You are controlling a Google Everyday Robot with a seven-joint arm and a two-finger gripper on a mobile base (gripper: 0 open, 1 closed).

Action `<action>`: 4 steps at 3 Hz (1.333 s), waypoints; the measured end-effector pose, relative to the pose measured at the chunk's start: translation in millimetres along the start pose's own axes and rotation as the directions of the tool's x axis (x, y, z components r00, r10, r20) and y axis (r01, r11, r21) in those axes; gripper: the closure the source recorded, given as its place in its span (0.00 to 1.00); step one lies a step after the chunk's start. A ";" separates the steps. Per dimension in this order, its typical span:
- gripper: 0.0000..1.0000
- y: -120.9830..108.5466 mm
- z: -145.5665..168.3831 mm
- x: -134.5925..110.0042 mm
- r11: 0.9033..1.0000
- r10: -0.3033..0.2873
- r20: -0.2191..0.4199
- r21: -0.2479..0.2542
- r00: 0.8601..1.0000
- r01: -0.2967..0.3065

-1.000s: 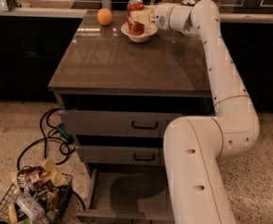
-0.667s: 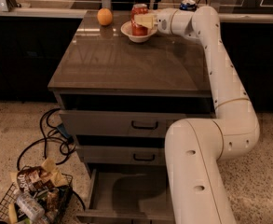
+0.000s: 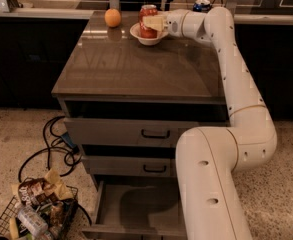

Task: Place coke can into paper bowl

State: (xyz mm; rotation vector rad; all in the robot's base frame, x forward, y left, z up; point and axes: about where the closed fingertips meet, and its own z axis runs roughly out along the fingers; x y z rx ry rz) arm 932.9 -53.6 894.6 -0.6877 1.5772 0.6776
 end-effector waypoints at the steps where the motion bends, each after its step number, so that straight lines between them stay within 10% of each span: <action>1: 0.28 1.9 3.2 1.5 1.000 0.001 -0.002 -0.004 1.000 -0.001; 2: 0.05 3.9 6.4 2.9 1.000 0.002 -0.003 -0.008 1.000 -0.002; 4: 0.00 5.1 8.5 3.8 1.000 0.003 -0.005 -0.011 1.000 -0.003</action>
Offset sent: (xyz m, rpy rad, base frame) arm 0.0004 0.0030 -0.0014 -0.0001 0.0019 0.0032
